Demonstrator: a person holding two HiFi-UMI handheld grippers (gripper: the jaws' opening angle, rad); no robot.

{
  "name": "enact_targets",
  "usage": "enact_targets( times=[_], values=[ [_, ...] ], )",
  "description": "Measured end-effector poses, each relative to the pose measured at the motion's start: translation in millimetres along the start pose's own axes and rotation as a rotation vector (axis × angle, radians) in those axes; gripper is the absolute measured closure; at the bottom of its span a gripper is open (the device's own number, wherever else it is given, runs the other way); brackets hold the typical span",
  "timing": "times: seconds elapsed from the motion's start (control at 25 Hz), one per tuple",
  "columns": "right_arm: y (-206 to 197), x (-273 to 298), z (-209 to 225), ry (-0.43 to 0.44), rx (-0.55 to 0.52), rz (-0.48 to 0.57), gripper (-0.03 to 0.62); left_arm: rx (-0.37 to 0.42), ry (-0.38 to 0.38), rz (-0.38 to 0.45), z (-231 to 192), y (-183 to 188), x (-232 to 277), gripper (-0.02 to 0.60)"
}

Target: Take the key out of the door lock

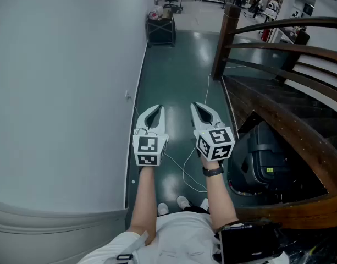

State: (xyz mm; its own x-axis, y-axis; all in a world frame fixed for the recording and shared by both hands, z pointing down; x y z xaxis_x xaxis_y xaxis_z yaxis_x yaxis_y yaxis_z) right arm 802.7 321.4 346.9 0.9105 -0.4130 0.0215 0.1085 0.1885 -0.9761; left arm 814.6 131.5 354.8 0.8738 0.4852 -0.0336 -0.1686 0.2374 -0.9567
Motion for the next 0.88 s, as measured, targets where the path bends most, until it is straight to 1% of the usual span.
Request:
enact_targets(
  times=[0.16,0.28,0.36,0.48,0.56,0.64,0.72,0.8,0.88],
  values=[
    [6.6,4.2,27.0,0.016,-0.001,-0.004,0.594,0.014,0.011,0.015,20.7,1.3,21.1,0.581],
    [0.8,16.3,36.5,0.042,0.019,-0.026,0.594,-0.020,0.038,0.001,23.7,-2.1,22.7,0.581],
    [-8.4,27.6,35.2,0.081,0.045,-0.054,0.594,-0.046,0.076,-0.027,20.1,-7.0,15.6,0.581],
    [-27.2,45.8,20.3,0.170,0.074,-0.111,0.593,-0.055,0.161,-0.081,10.9,-20.4,-4.7,0.581],
    [-39.9,56.1,-0.5,0.245,0.083,-0.150,0.594,-0.050,0.228,-0.115,3.0,-27.1,-27.4,0.581],
    [-51.6,67.3,-31.0,0.325,0.089,-0.183,0.593,-0.050,0.289,-0.140,-8.6,-31.1,-55.4,0.581],
    [-64.5,77.7,-70.7,0.414,0.078,-0.221,0.594,-0.074,0.362,-0.161,-23.1,-34.6,-89.2,0.581],
    [-72.6,87.1,-117.5,0.514,0.046,-0.243,0.596,-0.102,0.463,-0.186,-42.7,-35.1,-126.9,0.581],
    [-73.2,91.6,-165.6,0.597,0.021,-0.242,0.599,-0.087,0.557,-0.218,-62.8,-31.8,-166.3,0.581]
  ],
)
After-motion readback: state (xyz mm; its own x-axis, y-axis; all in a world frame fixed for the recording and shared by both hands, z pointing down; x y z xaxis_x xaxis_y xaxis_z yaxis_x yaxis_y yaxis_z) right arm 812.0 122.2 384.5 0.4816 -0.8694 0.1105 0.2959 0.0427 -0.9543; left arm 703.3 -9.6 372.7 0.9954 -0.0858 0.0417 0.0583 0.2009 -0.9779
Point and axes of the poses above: the fingertips, and each gripper's own axes: x forward along the fingers, z to its right, y out of its top, the point moved 9 cm from there along -x, backward along the fingers, and after that the axes turned 12 degrees about x, right-handed, at the moved point
